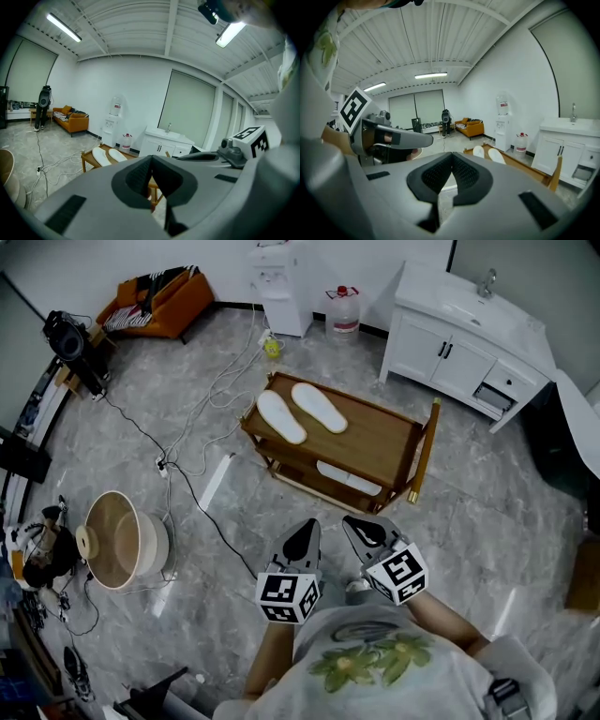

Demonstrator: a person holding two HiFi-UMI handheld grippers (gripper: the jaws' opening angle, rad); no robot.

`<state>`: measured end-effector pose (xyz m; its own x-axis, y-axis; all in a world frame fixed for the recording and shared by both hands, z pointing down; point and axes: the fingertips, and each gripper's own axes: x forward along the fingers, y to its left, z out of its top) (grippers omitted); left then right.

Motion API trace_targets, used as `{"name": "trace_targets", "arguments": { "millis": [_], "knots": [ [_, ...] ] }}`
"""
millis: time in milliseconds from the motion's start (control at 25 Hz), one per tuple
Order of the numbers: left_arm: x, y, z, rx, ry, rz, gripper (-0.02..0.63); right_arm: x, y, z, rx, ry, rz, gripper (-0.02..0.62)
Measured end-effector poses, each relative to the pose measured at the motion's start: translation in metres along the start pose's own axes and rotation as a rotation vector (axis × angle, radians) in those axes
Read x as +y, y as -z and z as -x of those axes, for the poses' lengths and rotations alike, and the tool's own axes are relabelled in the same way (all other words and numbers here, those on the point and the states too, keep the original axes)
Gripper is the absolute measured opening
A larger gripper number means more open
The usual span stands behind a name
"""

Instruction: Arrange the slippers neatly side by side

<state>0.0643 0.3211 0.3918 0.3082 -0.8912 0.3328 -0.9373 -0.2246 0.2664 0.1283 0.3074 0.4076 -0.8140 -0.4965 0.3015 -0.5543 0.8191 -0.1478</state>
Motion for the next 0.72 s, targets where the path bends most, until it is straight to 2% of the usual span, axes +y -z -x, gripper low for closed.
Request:
{"name": "trace_targets", "arguments": {
  "millis": [400,720],
  "knots": [
    [0.071,-0.049,-0.059,0.007,0.088,-0.004,0.014,-0.033,-0.041,-0.085,0.007,0.075,0.005,0.007],
    [0.118,-0.065,-0.086,0.034,0.145,-0.004,0.014,-0.049,-0.05,-0.134,0.017,0.133,-0.015,0.008]
  ]
}}
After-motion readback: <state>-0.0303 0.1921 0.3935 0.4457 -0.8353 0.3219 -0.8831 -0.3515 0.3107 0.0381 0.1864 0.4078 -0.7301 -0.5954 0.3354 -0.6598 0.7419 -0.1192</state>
